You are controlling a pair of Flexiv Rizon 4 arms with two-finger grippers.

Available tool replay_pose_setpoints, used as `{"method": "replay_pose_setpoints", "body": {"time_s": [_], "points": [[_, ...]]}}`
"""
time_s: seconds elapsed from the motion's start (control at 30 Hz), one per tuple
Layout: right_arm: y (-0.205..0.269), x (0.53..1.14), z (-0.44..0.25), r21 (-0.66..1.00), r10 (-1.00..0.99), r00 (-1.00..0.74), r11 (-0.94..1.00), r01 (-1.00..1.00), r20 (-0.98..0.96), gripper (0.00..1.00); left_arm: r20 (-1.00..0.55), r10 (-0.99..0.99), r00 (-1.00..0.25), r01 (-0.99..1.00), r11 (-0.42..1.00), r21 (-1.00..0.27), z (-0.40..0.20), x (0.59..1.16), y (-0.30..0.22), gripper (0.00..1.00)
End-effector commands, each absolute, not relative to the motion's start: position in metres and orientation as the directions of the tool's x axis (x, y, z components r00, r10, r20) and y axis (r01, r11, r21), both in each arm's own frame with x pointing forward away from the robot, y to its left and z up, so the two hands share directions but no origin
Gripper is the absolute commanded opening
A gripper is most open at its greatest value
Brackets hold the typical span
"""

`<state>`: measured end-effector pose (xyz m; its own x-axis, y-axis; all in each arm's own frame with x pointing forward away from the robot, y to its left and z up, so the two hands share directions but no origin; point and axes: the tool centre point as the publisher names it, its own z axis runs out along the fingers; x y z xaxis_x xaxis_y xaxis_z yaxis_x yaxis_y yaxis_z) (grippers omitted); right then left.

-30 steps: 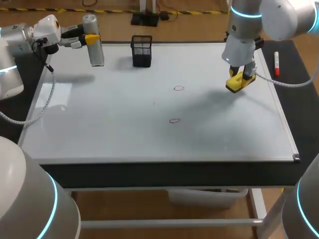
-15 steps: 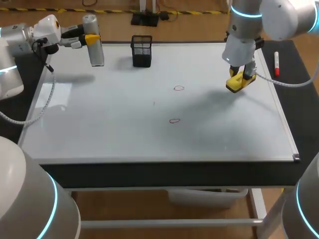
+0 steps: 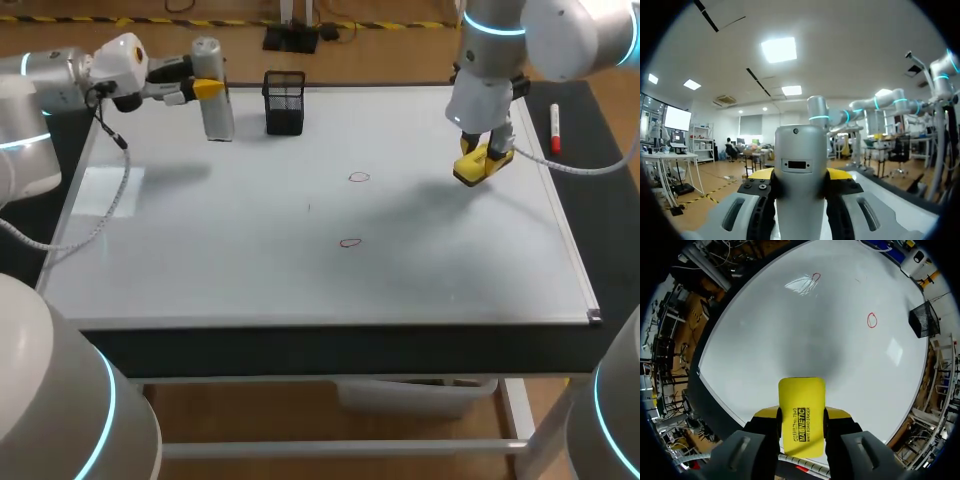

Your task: Pick up the inspection probe, press it on each red-marked spot on the whiteboard one by one, put down the probe, pick up the eraser, and wipe off all the red marks.

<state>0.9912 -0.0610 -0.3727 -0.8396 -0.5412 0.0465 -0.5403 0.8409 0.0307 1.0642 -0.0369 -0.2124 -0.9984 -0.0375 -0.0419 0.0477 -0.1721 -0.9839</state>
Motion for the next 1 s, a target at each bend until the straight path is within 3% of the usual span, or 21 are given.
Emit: {"method": "replay_pose_setpoints", "body": {"time_s": [0.03, 0.4, 1.0], "points": [[-0.061, 0.992, -0.372, 0.029, -0.542, -0.839, 0.84, -0.542, 0.05, 0.0, -0.041, -0.018, -0.999, 0.043, -0.175, -0.984, -0.208, 1.052, -0.058, 0.0], [-0.061, 0.992, -0.372, 0.029, -0.542, -0.839, 0.84, -0.542, 0.05, 0.0, -0.009, 0.107, -0.994, -0.011, -0.187, -0.982, -0.212, 1.018, -0.126, 0.0], [-0.061, 0.992, -0.372, 0.029, -0.542, -0.839, 0.84, -0.542, 0.05, 0.0, 0.007, 0.215, -0.977, -0.048, -0.19, -0.981, -0.227, 1.008, -0.204, 0.0]]}}
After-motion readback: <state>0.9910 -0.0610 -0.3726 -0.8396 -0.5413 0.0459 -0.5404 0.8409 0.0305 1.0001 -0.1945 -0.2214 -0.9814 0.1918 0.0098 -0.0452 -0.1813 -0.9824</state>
